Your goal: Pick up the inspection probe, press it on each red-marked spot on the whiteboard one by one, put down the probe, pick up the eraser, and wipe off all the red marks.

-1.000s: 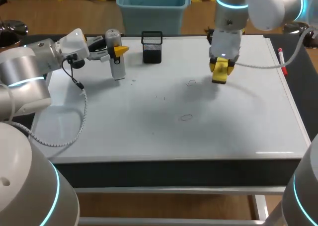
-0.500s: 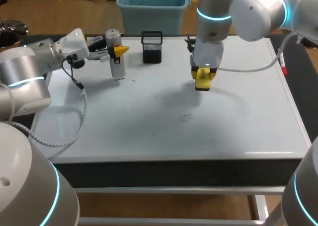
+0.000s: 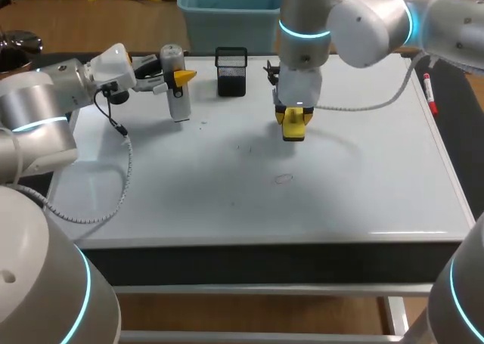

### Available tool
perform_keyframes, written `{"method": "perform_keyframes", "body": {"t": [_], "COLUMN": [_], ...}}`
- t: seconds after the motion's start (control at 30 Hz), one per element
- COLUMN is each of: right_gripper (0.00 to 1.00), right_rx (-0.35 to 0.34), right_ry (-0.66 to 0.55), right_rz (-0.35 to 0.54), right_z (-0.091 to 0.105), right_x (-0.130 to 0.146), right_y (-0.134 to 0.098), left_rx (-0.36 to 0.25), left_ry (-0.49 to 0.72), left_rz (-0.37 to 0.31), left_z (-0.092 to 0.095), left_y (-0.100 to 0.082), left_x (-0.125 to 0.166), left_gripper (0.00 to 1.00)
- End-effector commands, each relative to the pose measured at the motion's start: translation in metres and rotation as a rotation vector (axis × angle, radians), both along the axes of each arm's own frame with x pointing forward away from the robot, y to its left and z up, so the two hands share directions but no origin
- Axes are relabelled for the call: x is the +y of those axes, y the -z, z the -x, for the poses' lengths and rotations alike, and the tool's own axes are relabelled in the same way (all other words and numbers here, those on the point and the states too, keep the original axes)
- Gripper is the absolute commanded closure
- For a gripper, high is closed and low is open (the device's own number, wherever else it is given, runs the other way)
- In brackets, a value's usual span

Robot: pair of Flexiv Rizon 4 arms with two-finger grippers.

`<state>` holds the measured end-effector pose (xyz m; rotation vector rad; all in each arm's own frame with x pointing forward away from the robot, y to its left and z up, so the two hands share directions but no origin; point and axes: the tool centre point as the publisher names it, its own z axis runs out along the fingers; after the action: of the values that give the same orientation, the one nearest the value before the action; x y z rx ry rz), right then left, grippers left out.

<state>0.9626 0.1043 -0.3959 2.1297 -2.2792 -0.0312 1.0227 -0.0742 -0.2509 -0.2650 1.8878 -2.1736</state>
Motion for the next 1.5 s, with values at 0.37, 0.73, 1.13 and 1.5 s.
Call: {"method": "perform_keyframes", "body": {"t": [0.37, 0.73, 1.13, 1.5], "right_gripper": [1.00, 1.00, 1.00, 1.00], "right_rx": [0.023, 0.031, 0.038, 0.037], "right_ry": [-0.021, -0.040, 0.006, 0.082], "right_rz": [-0.015, -0.016, 0.021, 0.036], "right_z": [-0.007, -0.012, -0.023, -0.037], "right_x": [0.006, 0.004, -0.021, -0.051], "right_y": [0.023, 0.032, 0.045, 0.049], "left_rx": [-0.001, -0.001, -0.001, -0.001], "left_ry": [0.000, 0.000, 0.000, 0.000], "left_rz": [0.001, 0.001, 0.001, 0.001], "left_z": [0.000, 0.000, 0.000, 0.000], "left_y": [-0.001, -0.001, -0.001, -0.001], "left_x": [0.000, 0.000, 0.000, 0.000], "left_gripper": [1.00, 1.00, 1.00, 1.00]}}
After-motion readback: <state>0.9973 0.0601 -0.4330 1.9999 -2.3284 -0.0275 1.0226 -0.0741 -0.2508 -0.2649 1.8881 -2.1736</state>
